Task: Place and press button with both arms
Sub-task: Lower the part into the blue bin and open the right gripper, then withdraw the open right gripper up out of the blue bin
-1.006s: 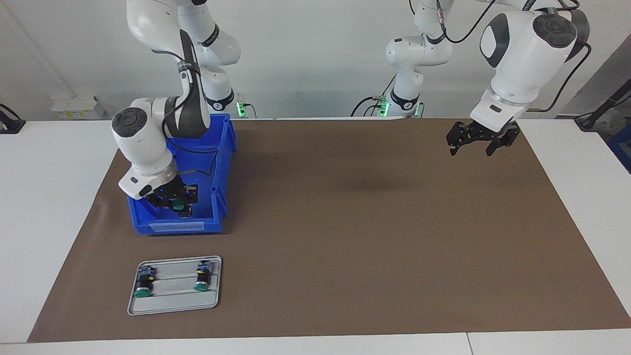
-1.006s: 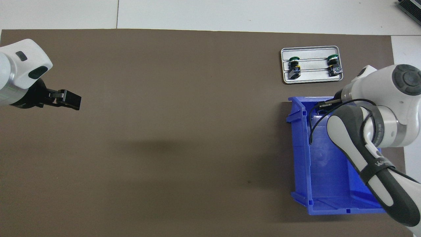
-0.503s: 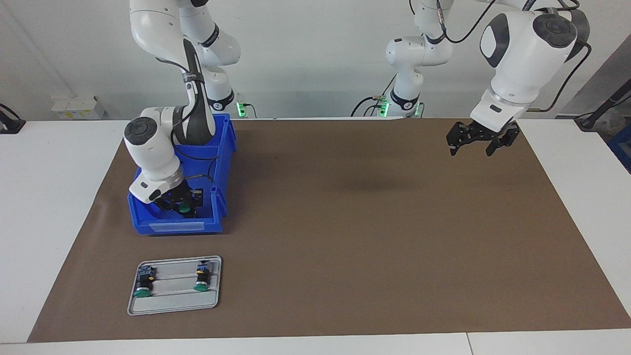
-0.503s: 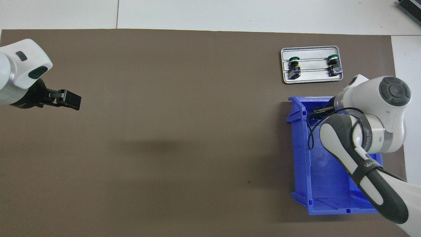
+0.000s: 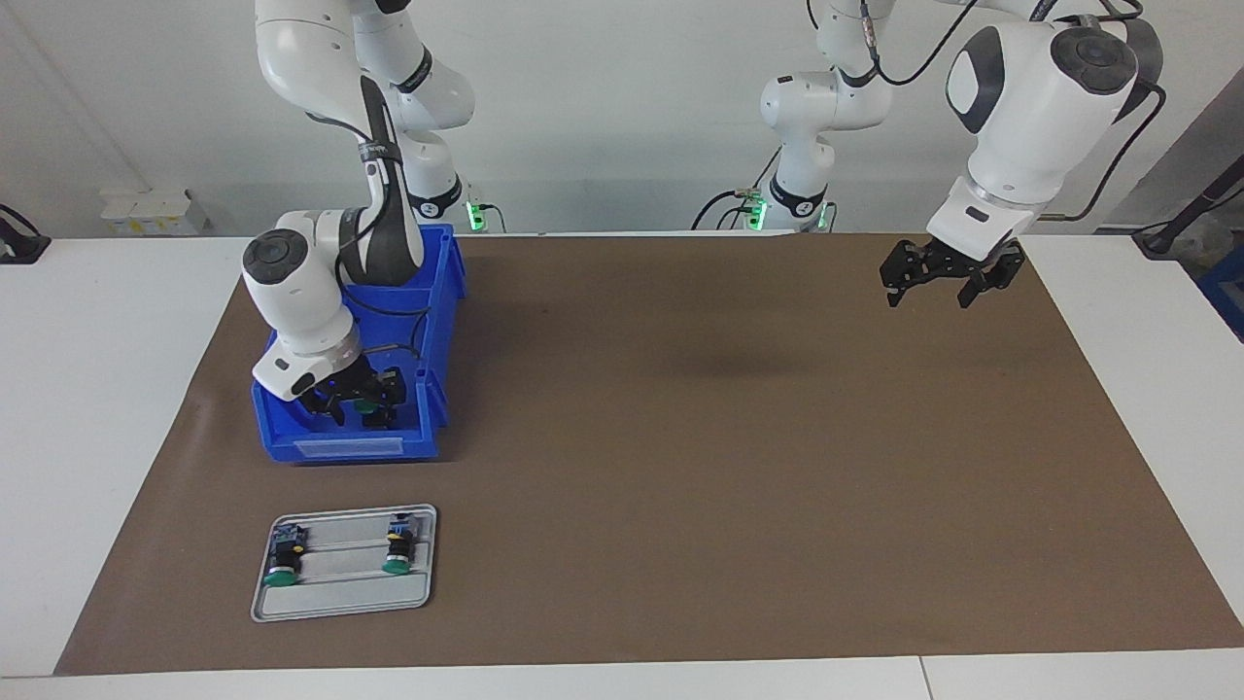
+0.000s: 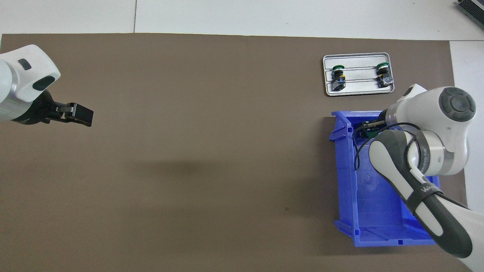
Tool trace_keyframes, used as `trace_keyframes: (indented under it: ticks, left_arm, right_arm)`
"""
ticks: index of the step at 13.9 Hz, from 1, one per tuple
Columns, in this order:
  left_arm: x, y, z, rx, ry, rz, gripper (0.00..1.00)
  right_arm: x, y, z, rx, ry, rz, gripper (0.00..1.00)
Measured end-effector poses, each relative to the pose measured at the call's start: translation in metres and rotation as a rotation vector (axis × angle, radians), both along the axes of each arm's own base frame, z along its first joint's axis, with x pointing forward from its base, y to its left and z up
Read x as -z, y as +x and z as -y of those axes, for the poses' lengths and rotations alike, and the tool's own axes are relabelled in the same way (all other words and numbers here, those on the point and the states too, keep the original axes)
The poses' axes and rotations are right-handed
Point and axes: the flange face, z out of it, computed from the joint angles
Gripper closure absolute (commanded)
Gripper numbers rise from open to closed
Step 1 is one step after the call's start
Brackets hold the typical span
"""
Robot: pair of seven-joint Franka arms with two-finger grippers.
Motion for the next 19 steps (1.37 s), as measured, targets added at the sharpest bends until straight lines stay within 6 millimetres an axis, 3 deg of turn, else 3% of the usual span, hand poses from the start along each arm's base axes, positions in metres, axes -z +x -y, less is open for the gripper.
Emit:
trace_keyframes:
  ticks: [4,8,16,19]
  left_arm:
    - [0.000,0.000,0.000,0.000,0.000,0.000,0.00]
    - [0.000,0.000,0.000,0.000,0.000,0.000,0.00]
    - [0.000,0.000,0.000,0.000,0.000,0.000,0.00]
    - [0.000,0.000,0.000,0.000,0.000,0.000,0.00]
  right_arm:
    - [-0.043,-0.003,0.000,0.104,0.011,0.058,0.05]
    - [-0.099,-0.019,-0.002,0.170,0.019,0.080,0.03]
    - [-0.255,-0.028,-0.002,0.221,0.041,0.051,0.01]
    - [-0.293,-0.033,0.000,0.228,0.048,0.047,0.01]
